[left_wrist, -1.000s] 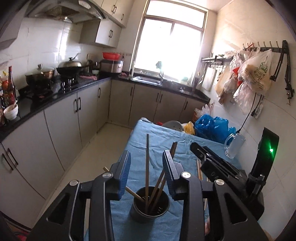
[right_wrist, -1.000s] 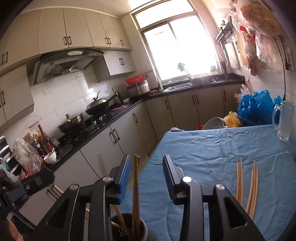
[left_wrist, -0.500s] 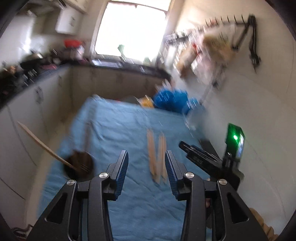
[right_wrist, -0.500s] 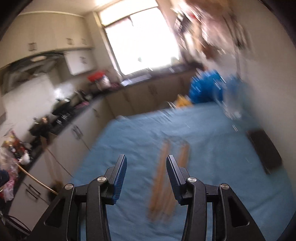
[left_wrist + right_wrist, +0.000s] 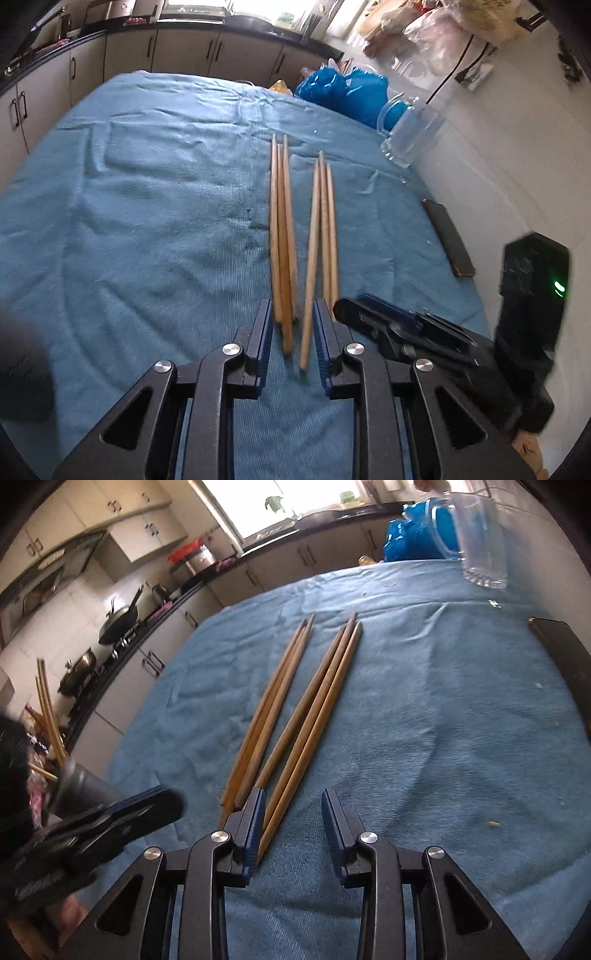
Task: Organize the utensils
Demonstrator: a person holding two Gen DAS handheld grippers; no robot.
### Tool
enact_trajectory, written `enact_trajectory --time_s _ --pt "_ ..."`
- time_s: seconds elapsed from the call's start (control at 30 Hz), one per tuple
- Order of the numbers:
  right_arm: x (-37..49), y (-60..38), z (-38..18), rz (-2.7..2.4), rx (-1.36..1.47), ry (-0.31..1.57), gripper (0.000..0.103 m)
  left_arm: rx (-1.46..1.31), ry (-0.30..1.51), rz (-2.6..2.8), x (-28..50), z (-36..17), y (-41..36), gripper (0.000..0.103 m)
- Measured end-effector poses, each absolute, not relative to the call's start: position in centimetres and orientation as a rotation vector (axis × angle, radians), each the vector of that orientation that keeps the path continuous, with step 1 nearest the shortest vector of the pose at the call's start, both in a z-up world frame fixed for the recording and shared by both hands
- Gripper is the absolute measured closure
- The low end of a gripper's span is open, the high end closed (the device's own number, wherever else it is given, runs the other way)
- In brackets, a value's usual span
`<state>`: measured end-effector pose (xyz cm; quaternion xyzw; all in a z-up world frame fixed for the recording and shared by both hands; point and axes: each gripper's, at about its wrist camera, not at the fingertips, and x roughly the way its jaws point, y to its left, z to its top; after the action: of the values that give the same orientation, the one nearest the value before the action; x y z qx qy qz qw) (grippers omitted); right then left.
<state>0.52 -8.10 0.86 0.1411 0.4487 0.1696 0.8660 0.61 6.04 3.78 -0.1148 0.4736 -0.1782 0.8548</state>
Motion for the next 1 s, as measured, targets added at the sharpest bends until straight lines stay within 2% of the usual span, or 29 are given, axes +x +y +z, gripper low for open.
enact_trajectory --time_s 0.07,0.13,0.23,0.27,0.3,0.47,0.63,0.9,1.0 --pt "0.6 -7.8 0.6 0.355 0.268 0.925 0.073 -0.214 1.013 -0.372 1.4 2.9 5.8 0.091" --pt "0.9 -7.4 0.7 0.342 0.222 0.927 0.081 -0.177 1.047 -0.351 2.3 2.0 5.4 0.099" --pt "1.1 -7.1 0.8 0.32 0.158 0.932 0.089 -0.211 1.043 -0.351 2.8 1.8 6.1 0.1" --pt "1.2 -6.8 0.8 0.302 0.135 0.939 0.098 -0.221 1.047 -0.356 3.0 1.7 6.2 0.1" --pt "1.3 -6.7 0.8 0.283 0.095 0.946 0.1 -0.224 1.048 -0.358 3.3 1.7 6.3 0.1" --pt "1.3 -6.9 1.0 0.269 0.079 0.969 0.101 -0.187 1.049 -0.352 3.6 2.0 5.5 0.1" --pt "1.6 -8.1 1.3 0.29 0.229 0.959 0.1 -0.204 1.037 -0.35 3.9 2.6 5.6 0.1" --pt "2.4 -6.7 0.9 0.268 0.206 0.971 0.1 -0.183 1.067 -0.324 5.6 2.2 5.3 0.1" --pt "2.5 -7.2 1.3 0.275 0.267 0.96 0.098 -0.184 1.072 -0.327 5.4 2.0 5.8 0.103"
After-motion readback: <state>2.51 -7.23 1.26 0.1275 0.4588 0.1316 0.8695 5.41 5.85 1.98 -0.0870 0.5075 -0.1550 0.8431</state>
